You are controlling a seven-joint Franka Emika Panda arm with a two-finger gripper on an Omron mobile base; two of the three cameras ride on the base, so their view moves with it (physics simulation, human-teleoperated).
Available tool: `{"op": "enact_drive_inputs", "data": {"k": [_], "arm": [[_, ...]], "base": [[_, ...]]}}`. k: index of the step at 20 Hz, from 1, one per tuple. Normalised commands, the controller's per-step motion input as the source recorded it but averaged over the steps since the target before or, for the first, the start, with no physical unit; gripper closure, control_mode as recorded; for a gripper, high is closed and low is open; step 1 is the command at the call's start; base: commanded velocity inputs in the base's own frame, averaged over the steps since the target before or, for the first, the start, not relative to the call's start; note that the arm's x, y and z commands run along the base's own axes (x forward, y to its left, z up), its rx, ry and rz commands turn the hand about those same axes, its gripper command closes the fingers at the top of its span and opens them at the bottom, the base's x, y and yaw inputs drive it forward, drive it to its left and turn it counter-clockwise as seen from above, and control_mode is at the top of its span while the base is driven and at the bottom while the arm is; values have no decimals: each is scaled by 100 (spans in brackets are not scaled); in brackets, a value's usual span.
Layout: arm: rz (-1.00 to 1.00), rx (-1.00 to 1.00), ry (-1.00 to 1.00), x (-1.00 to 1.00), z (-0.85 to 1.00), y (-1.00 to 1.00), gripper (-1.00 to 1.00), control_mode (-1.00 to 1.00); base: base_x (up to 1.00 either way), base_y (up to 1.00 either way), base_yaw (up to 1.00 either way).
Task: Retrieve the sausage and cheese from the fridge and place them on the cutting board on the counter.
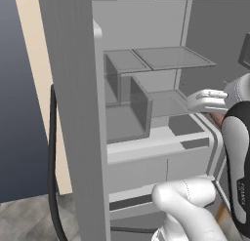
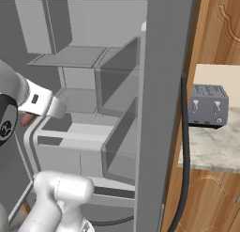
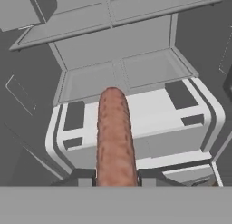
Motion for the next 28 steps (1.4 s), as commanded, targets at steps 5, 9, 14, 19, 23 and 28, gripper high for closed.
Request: {"op": "enact_drive_inputs", "data": {"k": [5, 9, 14, 19, 23, 28], "arm": [[0, 0, 0, 0, 0, 0, 100, 100], [0, 0, 0, 0, 0, 0, 100, 100], [0, 0, 0, 0, 0, 0, 100, 100], [0, 0, 0, 0, 0, 0, 100, 100], [0, 0, 0, 0, 0, 0, 100, 100], [0, 0, 0, 0, 0, 0, 100, 100]], "base": [[-60, 0, -3], [-56, 0, -6], [1, 4, -41], [0, 32, -65], [1, 90, -45], [-14, 54, -34]]}}
